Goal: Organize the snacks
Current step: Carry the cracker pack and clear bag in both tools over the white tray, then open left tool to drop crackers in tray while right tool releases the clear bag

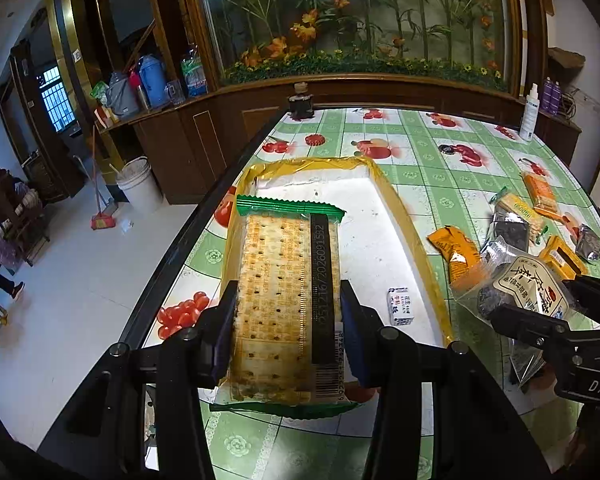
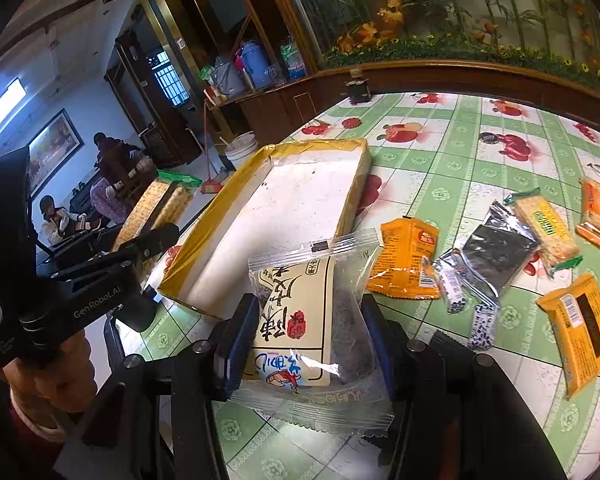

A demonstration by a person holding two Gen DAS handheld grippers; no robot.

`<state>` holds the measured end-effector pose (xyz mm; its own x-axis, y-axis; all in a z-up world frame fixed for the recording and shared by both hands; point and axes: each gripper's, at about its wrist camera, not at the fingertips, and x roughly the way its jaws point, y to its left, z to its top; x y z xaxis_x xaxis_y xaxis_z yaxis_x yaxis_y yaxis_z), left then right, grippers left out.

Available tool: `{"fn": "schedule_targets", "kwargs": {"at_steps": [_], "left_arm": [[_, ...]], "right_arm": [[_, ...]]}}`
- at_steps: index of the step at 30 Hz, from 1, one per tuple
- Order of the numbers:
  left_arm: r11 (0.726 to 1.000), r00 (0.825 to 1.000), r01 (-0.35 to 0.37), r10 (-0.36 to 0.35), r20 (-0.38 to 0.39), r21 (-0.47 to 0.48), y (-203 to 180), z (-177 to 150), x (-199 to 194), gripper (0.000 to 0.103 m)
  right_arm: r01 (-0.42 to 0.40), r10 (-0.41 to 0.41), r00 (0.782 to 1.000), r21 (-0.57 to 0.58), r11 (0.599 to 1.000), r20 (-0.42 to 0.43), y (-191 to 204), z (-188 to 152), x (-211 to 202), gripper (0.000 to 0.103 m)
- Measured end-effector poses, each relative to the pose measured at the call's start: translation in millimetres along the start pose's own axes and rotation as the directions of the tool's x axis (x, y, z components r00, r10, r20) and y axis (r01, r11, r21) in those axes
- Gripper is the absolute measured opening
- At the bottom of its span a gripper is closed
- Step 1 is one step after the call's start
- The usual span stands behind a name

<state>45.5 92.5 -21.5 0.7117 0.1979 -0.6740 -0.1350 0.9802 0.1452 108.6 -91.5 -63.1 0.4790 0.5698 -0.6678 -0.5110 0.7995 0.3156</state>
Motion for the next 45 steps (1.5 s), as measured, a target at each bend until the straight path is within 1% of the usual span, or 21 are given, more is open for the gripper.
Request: {"fn": "schedule_targets", "kwargs": {"at_steps": [6, 9, 14, 18, 20, 23, 26, 29, 32, 37, 40, 41, 42, 43, 45], "left_arm": [[1.0, 0.999, 0.0, 0.0, -0.047, -0.011, 2.8, -1.6, 19.8, 0.045], [0.999, 0.994, 0.019, -0.022, -0.103, -0.033, 6.7, -4.5, 38.5, 0.045], [0.998, 0.982, 0.019, -0.028, -0.188, -0.052, 10.6, -12.3, 66.4, 0.045], [0.998, 0.969, 0.001, -0.015, -0.247, -0.056, 11.2, -18.8, 87.0, 0.045], [0.998, 0.962, -0.002, -0.015, -0.273, -0.063, 12.1, -21.7, 94.7, 0.045], [0.998, 0.964, -0.021, 0.005, -0.267, -0.055, 12.6, -21.7, 95.0, 0.045], [0.998, 0.965, -0.027, 0.011, -0.261, -0.059, 15.8, -21.5, 93.2, 0.045], [0.998, 0.965, -0.023, 0.005, -0.262, -0.064, 18.1, -20.1, 93.5, 0.045], [0.998, 0.966, -0.03, 0.015, -0.26, -0.053, 15.8, -15.1, 97.6, 0.045], [0.998, 0.96, -0.039, 0.023, -0.278, -0.051, 14.9, -3.0, 112.6, 0.045], [0.997, 0.957, -0.042, 0.023, -0.288, -0.06, 17.2, 0.0, 119.1, 0.047], [0.997, 0.956, -0.049, 0.03, -0.291, -0.058, 18.0, 0.5, 119.9, 0.051], [0.997, 0.956, -0.049, 0.032, -0.291, -0.053, 17.9, 0.5, 119.8, 0.052], [0.998, 0.955, -0.045, 0.028, -0.295, -0.049, 17.7, 0.2, 119.9, 0.055], [0.998, 0.955, -0.041, 0.027, -0.295, -0.041, 17.5, -0.8, 117.8, 0.058]], "right_arm": [[-0.017, 0.017, 1.0, -0.008, 1.0, -0.021, 2.8, 7.2, 19.2, 0.052], [-0.034, 0.033, 0.999, -0.011, 0.999, -0.032, 4.6, 13.2, 33.2, 0.052], [-0.043, 0.042, 0.998, -0.027, 0.999, -0.049, 9.9, 26.4, 61.5, 0.052], [-0.025, 0.022, 0.996, -0.041, 0.999, -0.083, 10.0, 37.1, 90.3, 0.053], [-0.01, 0.005, 0.997, -0.063, 0.998, -0.076, 13.1, 42.6, 97.7, 0.052], [0.001, -0.009, 0.997, -0.098, 0.995, -0.081, 19.9, 49.0, 105.2, 0.052], [0.002, -0.013, 0.996, -0.13, 0.992, -0.089, 29.3, 50.9, 112.8, 0.052], [0.023, -0.037, 0.996, -0.18, 0.983, -0.078, 41.3, 57.5, 118.3, 0.052], [-0.002, -0.014, 0.996, -0.177, 0.984, -0.088, 42.6, 70.7, 132.6, 0.052], [0.008, -0.031, 0.993, -0.186, 0.983, -0.118, 43.4, 83.6, 160.3, 0.052], [0.005, -0.032, 0.99, -0.186, 0.982, -0.138, 42.4, 85.4, 169.5, 0.053], [0.013, -0.04, 0.99, -0.193, 0.981, -0.138, 42.6, 85.4, 171.2, 0.053], [0.016, -0.044, 0.989, -0.198, 0.98, -0.138, 42.7, 85.6, 172.6, 0.054], [0.02, -0.048, 0.989, -0.199, 0.98, -0.137, 42.4, 85.3, 172.5, 0.054], [0.036, -0.062, 0.991, -0.207, 0.978, -0.118, 42.2, 84.9, 167.9, 0.054]]}}
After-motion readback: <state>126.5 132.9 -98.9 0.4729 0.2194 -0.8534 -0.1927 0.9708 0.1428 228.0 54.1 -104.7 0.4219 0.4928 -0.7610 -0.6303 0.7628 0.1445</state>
